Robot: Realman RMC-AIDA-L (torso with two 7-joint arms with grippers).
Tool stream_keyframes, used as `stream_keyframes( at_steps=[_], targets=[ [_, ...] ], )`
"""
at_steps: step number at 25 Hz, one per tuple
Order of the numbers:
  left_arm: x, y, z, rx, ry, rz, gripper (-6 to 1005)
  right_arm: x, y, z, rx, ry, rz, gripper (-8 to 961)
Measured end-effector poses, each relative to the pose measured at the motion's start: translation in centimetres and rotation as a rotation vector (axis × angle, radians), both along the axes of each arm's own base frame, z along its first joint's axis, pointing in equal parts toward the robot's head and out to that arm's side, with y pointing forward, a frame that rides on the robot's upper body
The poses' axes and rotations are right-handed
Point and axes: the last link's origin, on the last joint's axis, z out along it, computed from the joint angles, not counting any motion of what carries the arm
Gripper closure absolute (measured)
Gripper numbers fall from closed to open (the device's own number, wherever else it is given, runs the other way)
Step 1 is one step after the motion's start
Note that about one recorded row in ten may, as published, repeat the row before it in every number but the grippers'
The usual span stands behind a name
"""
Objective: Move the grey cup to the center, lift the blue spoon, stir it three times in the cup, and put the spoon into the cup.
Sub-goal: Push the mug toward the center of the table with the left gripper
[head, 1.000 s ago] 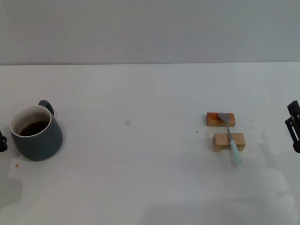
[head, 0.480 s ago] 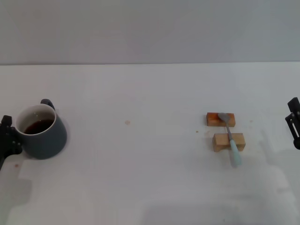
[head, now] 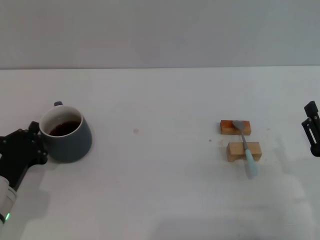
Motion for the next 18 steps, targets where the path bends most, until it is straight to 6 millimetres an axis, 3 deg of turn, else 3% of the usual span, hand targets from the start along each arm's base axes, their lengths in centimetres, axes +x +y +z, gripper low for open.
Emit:
stream_keyframes(
  at_steps=[11,18],
  targets=[
    [-0.5,1.2,0.5,-0.006,0.071,0.02,1000,-0.4,0.2,-0.1,-0.004,0.007,0.012,268],
    [0.2,2.4,0.1,-0.036,0.084,0.008,1001,-0.7,0.2,-0.4,-0.009,0.022,0.016,268]
  ],
)
